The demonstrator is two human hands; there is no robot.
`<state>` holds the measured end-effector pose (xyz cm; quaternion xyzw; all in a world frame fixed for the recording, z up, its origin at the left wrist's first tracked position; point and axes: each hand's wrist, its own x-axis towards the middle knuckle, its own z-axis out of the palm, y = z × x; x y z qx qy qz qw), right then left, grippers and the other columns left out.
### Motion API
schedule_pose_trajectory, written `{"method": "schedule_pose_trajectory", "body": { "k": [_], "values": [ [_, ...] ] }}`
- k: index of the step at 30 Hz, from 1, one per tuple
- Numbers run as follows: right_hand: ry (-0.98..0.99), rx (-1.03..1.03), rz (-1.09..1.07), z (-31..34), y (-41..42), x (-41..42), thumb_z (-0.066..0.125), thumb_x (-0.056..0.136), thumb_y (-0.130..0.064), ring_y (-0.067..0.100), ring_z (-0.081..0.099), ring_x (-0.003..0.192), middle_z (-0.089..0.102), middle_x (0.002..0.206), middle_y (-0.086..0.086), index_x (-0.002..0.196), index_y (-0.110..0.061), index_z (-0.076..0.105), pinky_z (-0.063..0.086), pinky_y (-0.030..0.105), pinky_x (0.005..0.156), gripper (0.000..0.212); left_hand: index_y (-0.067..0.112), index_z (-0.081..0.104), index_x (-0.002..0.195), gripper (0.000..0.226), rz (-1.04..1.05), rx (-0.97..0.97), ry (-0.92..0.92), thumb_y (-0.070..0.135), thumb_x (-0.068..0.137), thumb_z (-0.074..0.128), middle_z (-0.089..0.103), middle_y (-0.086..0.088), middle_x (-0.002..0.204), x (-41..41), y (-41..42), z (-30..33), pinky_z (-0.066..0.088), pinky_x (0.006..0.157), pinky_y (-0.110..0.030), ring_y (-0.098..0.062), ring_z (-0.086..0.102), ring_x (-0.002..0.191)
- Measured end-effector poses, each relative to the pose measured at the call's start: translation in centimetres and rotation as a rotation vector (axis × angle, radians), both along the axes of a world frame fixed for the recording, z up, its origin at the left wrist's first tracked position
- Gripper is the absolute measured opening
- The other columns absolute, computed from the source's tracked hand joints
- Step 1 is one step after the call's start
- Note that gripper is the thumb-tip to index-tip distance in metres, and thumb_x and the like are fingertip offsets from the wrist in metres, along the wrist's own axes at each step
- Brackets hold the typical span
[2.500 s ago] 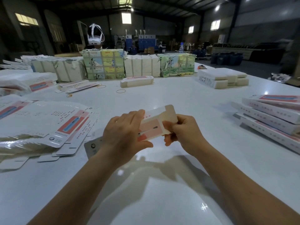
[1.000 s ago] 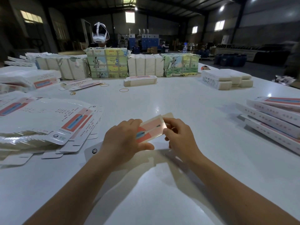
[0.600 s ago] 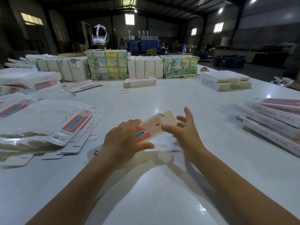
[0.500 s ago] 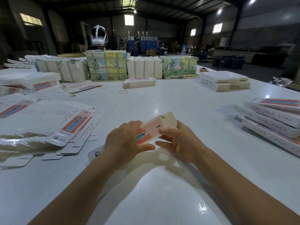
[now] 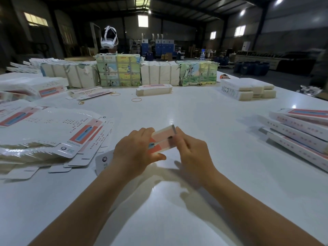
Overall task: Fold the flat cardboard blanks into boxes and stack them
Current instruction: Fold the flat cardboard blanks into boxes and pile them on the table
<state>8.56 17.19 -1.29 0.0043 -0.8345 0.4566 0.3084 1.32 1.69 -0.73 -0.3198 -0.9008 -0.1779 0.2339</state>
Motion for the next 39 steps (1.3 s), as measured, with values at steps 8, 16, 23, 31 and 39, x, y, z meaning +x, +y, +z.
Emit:
{"method": "schedule_pose_trajectory", "body": {
  "k": [8,16,23,31,39],
  "values": [
    [0.028,-0.511,0.149,0.9,0.3,-0.1,0.059,0.090,-0.006,0.017,0.070,0.086,0.075,0.086,-0.005,0.080,-0.036,0.074,0.058,0.031,0.079,0.035,0.005,0.061,0.114,0.074,-0.049,0.006,0.156,0.047,0.057,0.085,0.067,-0.009,0.088,0.4,0.4,0.0,0.052,0.054,-0.039,-0.029,0.062,0.072],
    [0.032,-0.631,0.135,1.0,0.5,0.0,0.057,0.093,-0.009,0.019,0.072,0.085,0.075,0.089,0.001,0.095,-0.021,0.073,0.058,0.026,0.072,0.020,0.010,0.058,0.118,0.070,-0.066,0.050,0.147,0.047,0.063,0.082,0.067,-0.009,0.095,0.3,0.7,-0.4,0.052,0.063,-0.037,-0.026,0.061,0.076],
    [-0.053,-0.661,0.124,1.0,0.8,0.0,0.059,0.092,-0.009,0.019,0.072,0.085,0.076,0.088,0.001,0.093,-0.020,0.075,0.059,0.027,0.073,0.019,0.002,0.063,0.110,0.075,-0.053,0.005,0.185,0.043,0.053,0.088,0.069,-0.013,0.090,0.6,0.6,-0.1,0.054,0.061,-0.041,-0.030,0.063,0.072],
    [-0.153,-0.606,-0.009,1.5,2.0,-0.2,0.067,0.083,-0.007,0.005,0.065,0.065,0.075,0.078,-0.005,0.076,-0.028,0.074,0.046,0.023,0.064,0.023,0.002,0.065,0.107,0.073,-0.053,-0.048,0.225,0.045,0.052,0.088,0.069,-0.012,0.090,0.9,0.6,0.2,0.055,0.063,-0.040,-0.029,0.063,0.070],
    [0.058,-0.314,-0.083,1.3,1.5,0.3,0.070,0.079,-0.004,0.009,0.062,0.067,0.069,0.072,0.000,0.070,-0.034,0.073,0.049,0.017,0.061,0.031,0.001,0.064,0.107,0.073,-0.062,-0.034,0.202,0.044,0.053,0.088,0.069,-0.013,0.088,0.9,0.6,-0.1,0.054,0.060,-0.040,-0.031,0.063,0.070]
  ]
}}
